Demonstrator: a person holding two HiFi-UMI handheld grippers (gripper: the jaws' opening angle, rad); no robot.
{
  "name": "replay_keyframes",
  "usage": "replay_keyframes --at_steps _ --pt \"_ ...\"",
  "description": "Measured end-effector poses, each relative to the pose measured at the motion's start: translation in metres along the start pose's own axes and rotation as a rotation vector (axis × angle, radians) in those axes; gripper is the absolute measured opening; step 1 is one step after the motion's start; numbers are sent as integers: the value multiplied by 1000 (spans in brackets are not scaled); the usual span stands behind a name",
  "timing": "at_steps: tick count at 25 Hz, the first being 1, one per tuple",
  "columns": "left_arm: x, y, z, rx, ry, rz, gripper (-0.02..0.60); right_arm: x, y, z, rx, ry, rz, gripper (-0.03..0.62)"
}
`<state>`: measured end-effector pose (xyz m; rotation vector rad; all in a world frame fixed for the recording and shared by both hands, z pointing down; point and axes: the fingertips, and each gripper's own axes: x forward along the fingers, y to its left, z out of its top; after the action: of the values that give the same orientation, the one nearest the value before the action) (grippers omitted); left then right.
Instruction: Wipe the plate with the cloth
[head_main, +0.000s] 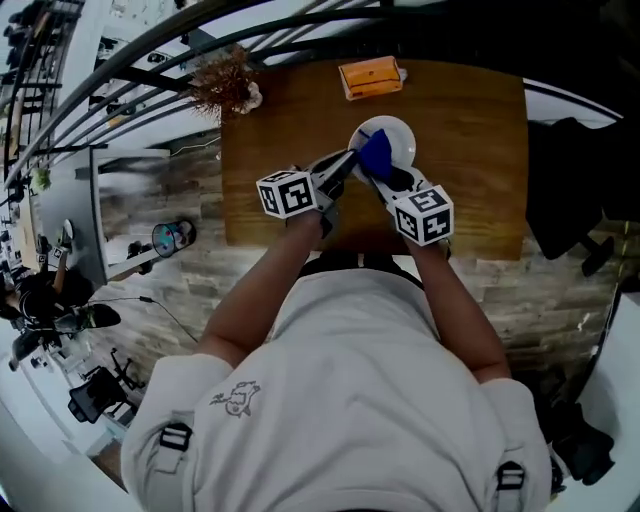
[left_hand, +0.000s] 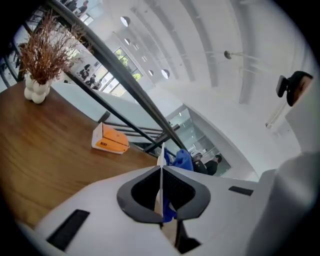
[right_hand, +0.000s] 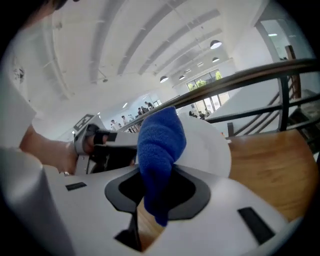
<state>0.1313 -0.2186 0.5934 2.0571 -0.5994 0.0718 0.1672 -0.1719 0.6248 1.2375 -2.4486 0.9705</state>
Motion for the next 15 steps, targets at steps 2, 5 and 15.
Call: replay_keyframes --at_steps 2,5,15 --pt "-10 -14 12 11 -26 -11 20 -13 -3 8 -45 25 1 100" --pt "-22 -34 13 38 -33 -24 20 -31 -15 28 -79 34 -17 100" --pt "-9 -82 1 48 -35 -81 23 -69 -50 103 -180 -39 -97 100"
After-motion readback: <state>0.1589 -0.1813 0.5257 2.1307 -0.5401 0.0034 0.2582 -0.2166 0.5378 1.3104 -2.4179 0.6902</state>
